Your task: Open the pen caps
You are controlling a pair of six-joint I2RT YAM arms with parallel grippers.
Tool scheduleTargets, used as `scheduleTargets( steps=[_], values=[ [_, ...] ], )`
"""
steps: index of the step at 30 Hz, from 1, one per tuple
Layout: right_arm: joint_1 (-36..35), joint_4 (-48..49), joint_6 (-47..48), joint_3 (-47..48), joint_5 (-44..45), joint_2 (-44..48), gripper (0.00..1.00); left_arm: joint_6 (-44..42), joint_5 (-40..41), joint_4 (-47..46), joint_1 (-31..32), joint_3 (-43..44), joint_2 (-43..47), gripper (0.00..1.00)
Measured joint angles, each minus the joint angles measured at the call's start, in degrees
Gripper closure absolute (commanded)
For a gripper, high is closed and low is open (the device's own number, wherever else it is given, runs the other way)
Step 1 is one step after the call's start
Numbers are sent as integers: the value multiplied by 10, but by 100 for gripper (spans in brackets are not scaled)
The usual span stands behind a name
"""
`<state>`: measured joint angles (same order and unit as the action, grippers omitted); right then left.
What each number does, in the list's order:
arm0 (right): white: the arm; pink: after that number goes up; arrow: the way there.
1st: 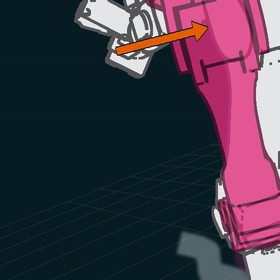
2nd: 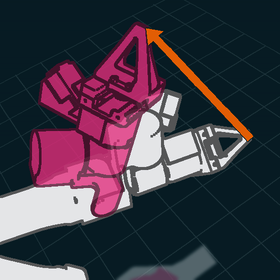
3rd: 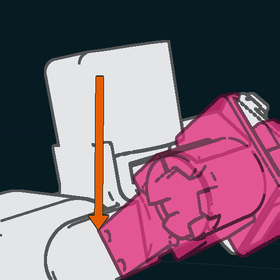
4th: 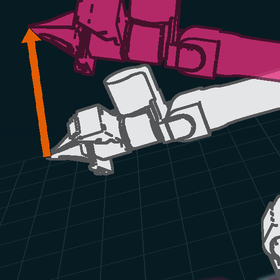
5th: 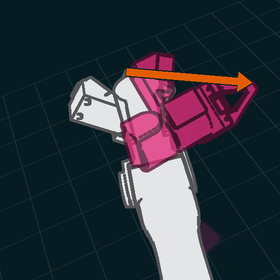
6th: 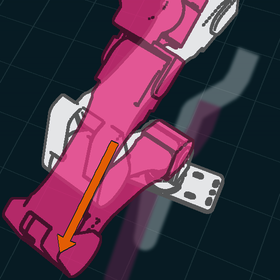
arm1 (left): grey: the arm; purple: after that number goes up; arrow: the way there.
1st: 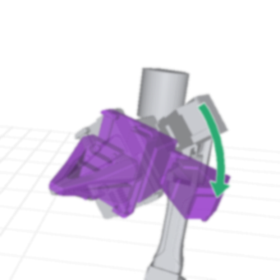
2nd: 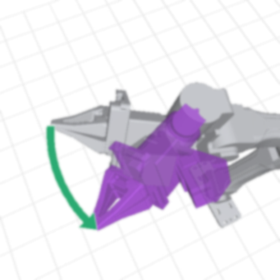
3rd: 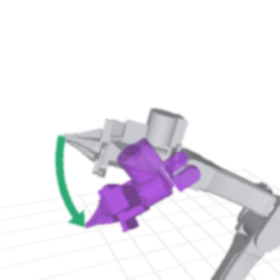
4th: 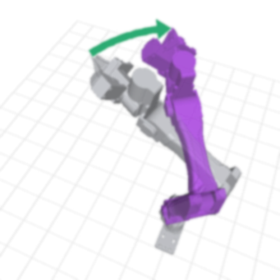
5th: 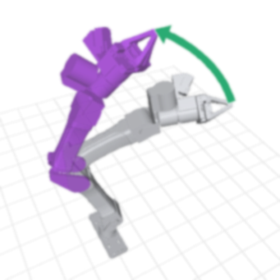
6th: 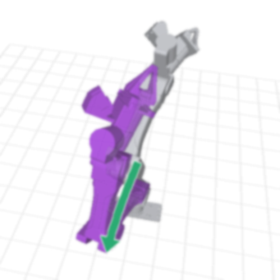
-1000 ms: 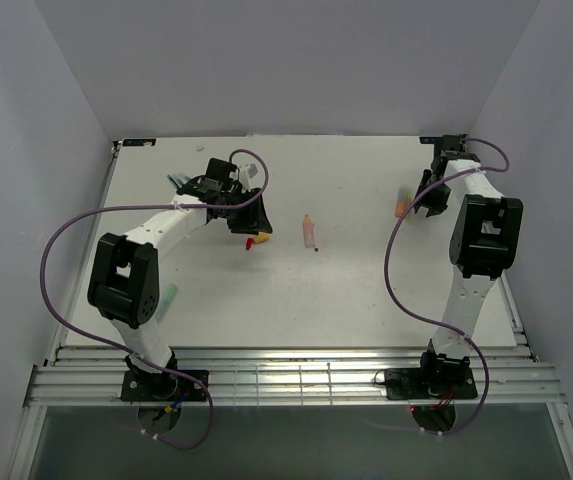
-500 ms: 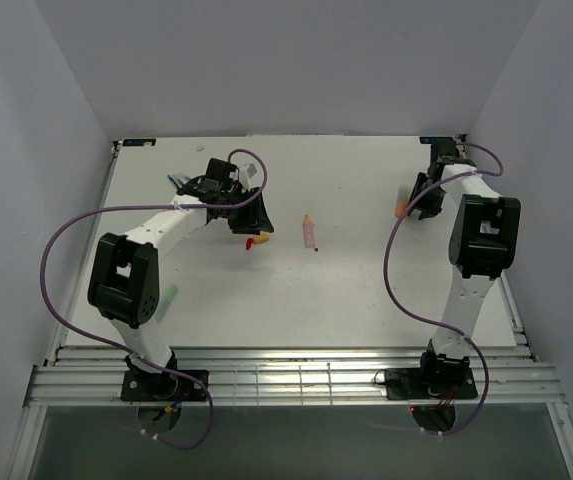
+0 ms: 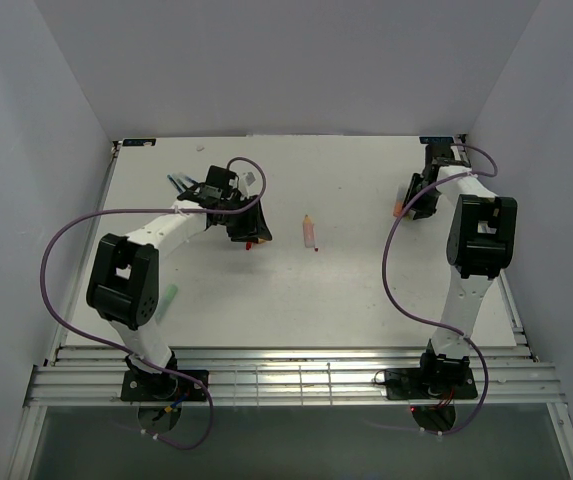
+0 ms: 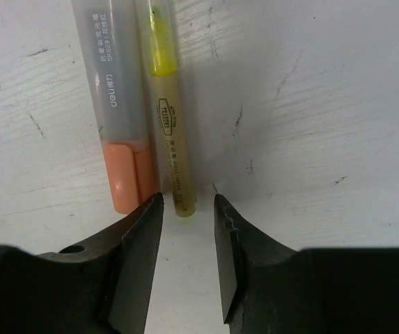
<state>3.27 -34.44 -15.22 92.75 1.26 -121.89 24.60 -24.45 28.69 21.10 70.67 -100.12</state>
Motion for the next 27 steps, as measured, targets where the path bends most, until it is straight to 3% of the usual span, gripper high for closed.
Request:
scheduleTargets(
  steps=[5, 8, 11, 15, 21, 27],
  values=[
    [-2, 1, 0, -4, 1, 0, 61, 3, 0, -1, 0, -7, 7, 44],
    [-3, 1, -2, -7, 6, 0, 69, 8, 0, -1, 0, -7, 13, 44],
    [-3, 1, -5, -9, 13, 0, 84, 14, -1, -3, 0, -7, 17, 44],
    [-4, 8, -8, -16, 16, 2, 92, 27, -8, -4, 0, -4, 17, 44],
    [-5, 17, -9, -36, 26, 17, 92, 40, -32, -7, 0, 25, 10, 45],
    [-25, -58, -15, -40, 37, 77, 92, 50, -60, -27, 0, 45, -1, 43]
  ],
)
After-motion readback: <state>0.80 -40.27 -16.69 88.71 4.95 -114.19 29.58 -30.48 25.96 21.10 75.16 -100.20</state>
